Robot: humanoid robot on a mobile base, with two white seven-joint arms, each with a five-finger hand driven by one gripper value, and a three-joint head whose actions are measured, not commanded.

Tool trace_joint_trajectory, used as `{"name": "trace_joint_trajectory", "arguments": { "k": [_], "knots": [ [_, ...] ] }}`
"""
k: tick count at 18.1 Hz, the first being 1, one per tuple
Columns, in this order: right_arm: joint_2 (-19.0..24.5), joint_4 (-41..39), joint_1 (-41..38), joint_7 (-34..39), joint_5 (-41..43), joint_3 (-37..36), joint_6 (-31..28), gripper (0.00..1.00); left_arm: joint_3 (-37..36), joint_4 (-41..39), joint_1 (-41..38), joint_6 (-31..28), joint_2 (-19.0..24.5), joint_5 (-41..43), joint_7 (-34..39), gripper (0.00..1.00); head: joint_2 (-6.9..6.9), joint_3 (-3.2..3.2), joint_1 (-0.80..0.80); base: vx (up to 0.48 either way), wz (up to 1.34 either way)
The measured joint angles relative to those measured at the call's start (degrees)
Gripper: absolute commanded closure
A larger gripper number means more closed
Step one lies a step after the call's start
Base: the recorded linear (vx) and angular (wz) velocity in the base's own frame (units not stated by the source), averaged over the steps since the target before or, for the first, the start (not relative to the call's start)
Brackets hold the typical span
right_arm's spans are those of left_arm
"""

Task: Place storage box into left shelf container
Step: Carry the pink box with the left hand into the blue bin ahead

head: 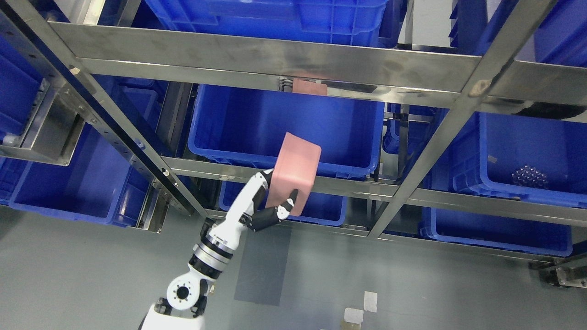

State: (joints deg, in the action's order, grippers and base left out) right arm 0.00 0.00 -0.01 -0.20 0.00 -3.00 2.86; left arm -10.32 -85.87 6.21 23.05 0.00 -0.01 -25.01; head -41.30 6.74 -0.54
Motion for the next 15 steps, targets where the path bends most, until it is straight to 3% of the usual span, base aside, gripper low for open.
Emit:
{"name": "trace_joint_trajectory", "arguments": {
  "k": [15],
  "knots": [
    [0.0,0.0,0.0,0.1,0.0,0.0,0.4,0.0,4.7,17.2,21.4,-8.6,0.0,-6.6,1.4,0.91,0.0,0.0,0.0,-0.003,0.01]
  ]
}}
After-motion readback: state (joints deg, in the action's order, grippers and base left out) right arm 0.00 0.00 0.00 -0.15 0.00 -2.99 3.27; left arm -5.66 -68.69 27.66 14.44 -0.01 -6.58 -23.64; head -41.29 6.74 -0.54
